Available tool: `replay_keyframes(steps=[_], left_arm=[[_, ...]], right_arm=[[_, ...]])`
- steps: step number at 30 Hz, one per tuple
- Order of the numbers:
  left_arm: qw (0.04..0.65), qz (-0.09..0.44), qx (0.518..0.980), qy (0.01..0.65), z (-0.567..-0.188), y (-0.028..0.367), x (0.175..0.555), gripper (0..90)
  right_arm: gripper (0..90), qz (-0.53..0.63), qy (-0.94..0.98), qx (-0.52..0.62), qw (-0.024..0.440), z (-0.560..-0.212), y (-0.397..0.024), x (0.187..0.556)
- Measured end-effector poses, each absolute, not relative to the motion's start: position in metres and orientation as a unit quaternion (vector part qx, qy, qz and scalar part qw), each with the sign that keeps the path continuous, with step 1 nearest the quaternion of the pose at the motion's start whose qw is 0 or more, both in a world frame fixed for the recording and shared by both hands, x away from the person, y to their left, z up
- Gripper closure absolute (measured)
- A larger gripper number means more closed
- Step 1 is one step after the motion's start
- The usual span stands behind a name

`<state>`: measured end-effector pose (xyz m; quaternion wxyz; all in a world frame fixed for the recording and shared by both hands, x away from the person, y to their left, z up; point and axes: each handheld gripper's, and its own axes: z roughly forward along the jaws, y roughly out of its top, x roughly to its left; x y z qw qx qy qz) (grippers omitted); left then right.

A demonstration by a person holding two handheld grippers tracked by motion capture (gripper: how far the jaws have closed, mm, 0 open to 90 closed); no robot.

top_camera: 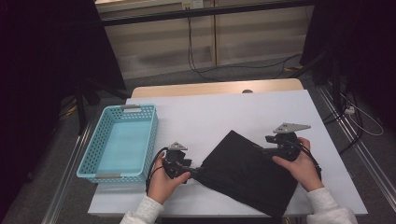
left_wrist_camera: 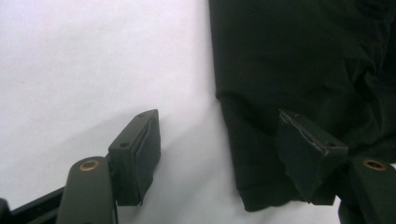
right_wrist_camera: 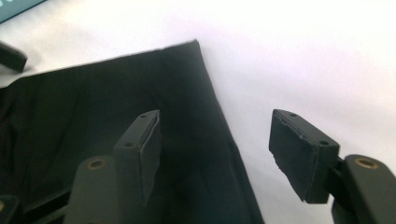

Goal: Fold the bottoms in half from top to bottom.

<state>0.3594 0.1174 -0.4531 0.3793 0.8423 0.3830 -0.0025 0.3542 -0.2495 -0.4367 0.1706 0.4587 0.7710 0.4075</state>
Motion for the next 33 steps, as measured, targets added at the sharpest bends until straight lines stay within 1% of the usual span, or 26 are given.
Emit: replay_keyframes(steps=[2,4,9,11,15,19,21,22,24,26,31,33], left_arm=[[0.381,-0.011,0.838,0.39,-0.453,0.116,0.356,32.0],[0.374,-0.027,0.842,0.388,-0.451,0.115,0.353,37.3],[0.368,-0.033,0.845,0.386,-0.451,0.113,0.348,46.1],[0.363,-0.045,0.844,0.391,-0.45,0.112,0.346,50.5],[0.358,-0.049,0.843,0.398,-0.45,0.111,0.344,57.5],[0.353,-0.055,0.843,0.402,-0.45,0.113,0.343,67.6],[0.352,-0.061,0.841,0.407,-0.451,0.115,0.343,72.8],[0.351,-0.063,0.841,0.408,-0.452,0.115,0.343,75.5],[0.347,-0.069,0.84,0.411,-0.452,0.116,0.343,79.9],[0.344,-0.077,0.838,0.416,-0.452,0.116,0.343,83.4],[0.34,-0.095,0.833,0.426,-0.452,0.117,0.347,86.0],[0.337,-0.104,0.831,0.429,-0.451,0.118,0.35,86.4]], right_arm=[[34.4,0.401,0.774,0.459,0.173,-0.438,-0.247,0.36],[34.5,0.396,0.775,0.461,0.172,-0.439,-0.243,0.368],[35.8,0.387,0.782,0.461,0.164,-0.441,-0.233,0.386],[36.4,0.389,0.779,0.465,0.16,-0.443,-0.23,0.392],[39.2,0.384,0.784,0.466,0.145,-0.448,-0.22,0.402],[42.8,0.37,0.8,0.455,0.129,-0.455,-0.208,0.404],[46.2,0.352,0.813,0.449,0.12,-0.46,-0.204,0.405],[48.5,0.351,0.812,0.449,0.129,-0.46,-0.202,0.404],[54.0,0.353,0.809,0.452,0.131,-0.461,-0.202,0.403],[62.1,0.359,0.805,0.456,0.126,-0.461,-0.203,0.404],[75.5,0.377,0.797,0.46,0.099,-0.463,-0.206,0.406],[83.5,0.385,0.794,0.463,0.082,-0.463,-0.208,0.406]])
